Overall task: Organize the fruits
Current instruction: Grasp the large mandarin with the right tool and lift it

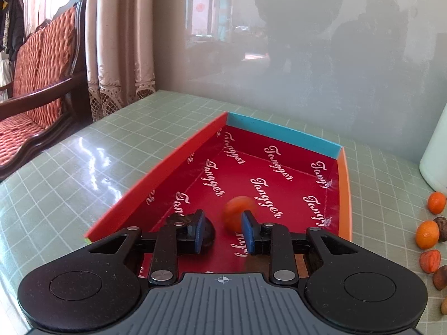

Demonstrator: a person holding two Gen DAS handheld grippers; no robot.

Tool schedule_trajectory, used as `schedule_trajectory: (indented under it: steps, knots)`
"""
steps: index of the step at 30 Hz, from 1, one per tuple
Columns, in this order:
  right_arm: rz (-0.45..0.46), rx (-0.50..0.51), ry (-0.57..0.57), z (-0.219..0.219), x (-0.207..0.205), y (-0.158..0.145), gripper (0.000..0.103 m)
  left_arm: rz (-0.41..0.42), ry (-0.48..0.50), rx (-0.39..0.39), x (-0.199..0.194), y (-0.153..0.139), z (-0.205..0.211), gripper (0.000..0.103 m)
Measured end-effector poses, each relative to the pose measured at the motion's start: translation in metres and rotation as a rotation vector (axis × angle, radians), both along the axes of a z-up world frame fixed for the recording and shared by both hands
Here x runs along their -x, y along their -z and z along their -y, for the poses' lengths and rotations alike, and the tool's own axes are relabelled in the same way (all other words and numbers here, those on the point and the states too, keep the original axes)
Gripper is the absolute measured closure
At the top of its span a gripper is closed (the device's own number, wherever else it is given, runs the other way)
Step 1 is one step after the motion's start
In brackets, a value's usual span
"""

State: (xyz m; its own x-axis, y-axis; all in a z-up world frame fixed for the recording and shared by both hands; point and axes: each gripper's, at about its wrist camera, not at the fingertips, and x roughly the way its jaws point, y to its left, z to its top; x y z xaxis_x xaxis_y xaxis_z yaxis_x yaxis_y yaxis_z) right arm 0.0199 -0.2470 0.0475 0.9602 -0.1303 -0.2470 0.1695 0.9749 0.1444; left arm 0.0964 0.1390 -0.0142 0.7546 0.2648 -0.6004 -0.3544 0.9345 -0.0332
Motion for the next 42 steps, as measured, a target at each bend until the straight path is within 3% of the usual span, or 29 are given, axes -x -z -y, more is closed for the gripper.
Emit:
schedule_trajectory:
  steps: [13, 21, 22, 24, 25, 27, 33, 36, 38, 42]
  knots:
    - [-0.008, 0.012, -0.053, -0.025, -0.008, 0.001, 0.0, 0.066, -0.037, -0.009, 0.038, -0.022, -0.028, 0.073]
    - [-0.023, 0.019, -0.065, -0.029, -0.007, 0.003, 0.0, 0.1, -0.079, -0.053, 0.087, -0.037, -0.043, 0.072]
    - [-0.028, 0.018, -0.067, -0.029, -0.006, 0.004, 0.0, 0.104, -0.092, -0.052, 0.094, -0.038, -0.045, 0.07]
    - [-0.04, 0.021, -0.075, -0.029, -0.007, 0.006, 0.0, 0.116, -0.13, -0.056, 0.105, -0.038, -0.05, 0.028]
    - [-0.048, 0.019, -0.084, -0.029, -0.007, 0.007, 0.0, 0.132, -0.156, -0.071, 0.111, -0.038, -0.052, 0.024]
    - [-0.072, 0.004, -0.111, -0.029, -0.009, 0.01, 0.0, 0.158, -0.173, -0.106, 0.12, -0.04, -0.053, 0.023]
    - [-0.184, -0.04, -0.187, -0.034, -0.019, 0.027, 0.005, 0.158, -0.182, -0.117, 0.132, -0.038, -0.057, 0.023]
    - [-0.24, -0.078, -0.209, -0.034, -0.025, 0.038, 0.019, 0.179, -0.219, -0.126, 0.139, -0.04, -0.063, 0.02]
    - [-0.28, -0.077, -0.208, -0.035, -0.029, 0.044, 0.043, 0.197, -0.253, -0.13, 0.145, -0.042, -0.069, 0.019]
    - [-0.349, -0.1, -0.209, -0.034, -0.038, 0.056, 0.046, 0.211, -0.324, -0.117, 0.153, -0.042, -0.084, 0.016]
